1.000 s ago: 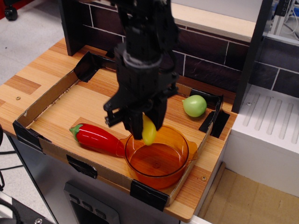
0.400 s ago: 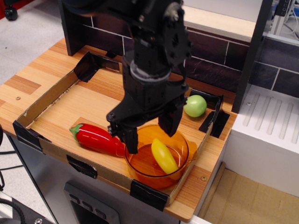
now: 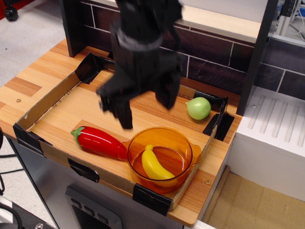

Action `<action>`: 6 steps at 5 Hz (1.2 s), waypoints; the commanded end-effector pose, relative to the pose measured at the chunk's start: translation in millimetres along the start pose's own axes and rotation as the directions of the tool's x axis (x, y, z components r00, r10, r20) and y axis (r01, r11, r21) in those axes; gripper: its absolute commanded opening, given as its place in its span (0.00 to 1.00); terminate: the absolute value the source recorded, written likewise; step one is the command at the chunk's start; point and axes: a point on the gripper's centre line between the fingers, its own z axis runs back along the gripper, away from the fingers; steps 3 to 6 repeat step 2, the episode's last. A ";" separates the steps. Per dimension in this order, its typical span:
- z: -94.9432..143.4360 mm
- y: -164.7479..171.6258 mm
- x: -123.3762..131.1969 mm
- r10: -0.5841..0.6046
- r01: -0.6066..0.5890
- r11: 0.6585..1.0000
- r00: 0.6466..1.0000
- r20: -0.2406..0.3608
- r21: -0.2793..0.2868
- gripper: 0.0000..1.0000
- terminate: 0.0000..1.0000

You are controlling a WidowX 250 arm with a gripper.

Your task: Put banana in pot

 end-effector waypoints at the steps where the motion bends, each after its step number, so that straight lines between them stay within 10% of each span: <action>1: 25.7 -2.9 28.0 0.003 -0.003 1.000 1.000 0.003 0.016 1.00 0.00; 2: 25.7 -2.9 28.0 0.003 -0.003 1.000 1.000 0.003 0.016 1.00 1.00; 6: 25.7 -2.9 28.0 0.003 -0.003 1.000 1.000 0.003 0.016 1.00 1.00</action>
